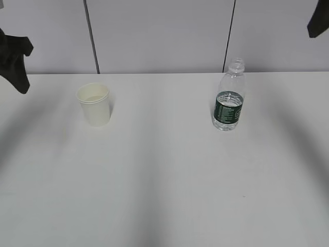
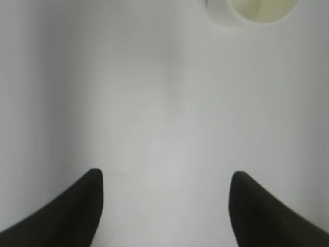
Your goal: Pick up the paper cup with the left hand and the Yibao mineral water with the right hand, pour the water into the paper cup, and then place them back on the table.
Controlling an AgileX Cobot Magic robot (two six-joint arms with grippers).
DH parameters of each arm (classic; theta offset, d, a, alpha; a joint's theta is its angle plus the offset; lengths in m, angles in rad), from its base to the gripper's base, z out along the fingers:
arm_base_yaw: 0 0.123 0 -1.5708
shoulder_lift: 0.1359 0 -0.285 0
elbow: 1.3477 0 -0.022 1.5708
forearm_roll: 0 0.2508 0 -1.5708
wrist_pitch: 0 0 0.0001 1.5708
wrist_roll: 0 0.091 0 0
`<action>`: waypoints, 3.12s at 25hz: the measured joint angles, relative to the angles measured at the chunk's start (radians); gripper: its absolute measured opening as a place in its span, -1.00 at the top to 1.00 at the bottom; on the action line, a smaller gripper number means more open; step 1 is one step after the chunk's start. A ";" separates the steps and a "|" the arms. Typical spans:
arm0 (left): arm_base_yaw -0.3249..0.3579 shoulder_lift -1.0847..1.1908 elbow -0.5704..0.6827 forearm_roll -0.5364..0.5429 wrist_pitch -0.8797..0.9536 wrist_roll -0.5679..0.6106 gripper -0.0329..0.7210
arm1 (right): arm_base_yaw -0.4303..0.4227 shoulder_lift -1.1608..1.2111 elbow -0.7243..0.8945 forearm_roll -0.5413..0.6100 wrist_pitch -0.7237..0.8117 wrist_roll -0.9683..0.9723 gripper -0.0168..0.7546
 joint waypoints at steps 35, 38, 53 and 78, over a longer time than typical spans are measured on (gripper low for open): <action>0.000 -1.177 0.823 0.034 0.021 0.003 -0.32 | 0.000 -0.949 0.834 0.005 0.003 -0.021 -0.56; 0.000 -1.322 0.846 0.034 0.028 0.003 -0.32 | 0.000 -1.048 0.884 0.003 0.007 -0.026 -0.56; -0.002 -1.665 0.903 0.015 0.042 0.009 -0.32 | 0.000 -1.456 1.063 -0.050 -0.039 -0.071 -0.56; -0.002 -1.666 0.953 0.029 -0.124 0.021 -0.26 | 0.000 -1.495 1.092 -0.066 -0.102 -0.079 -0.56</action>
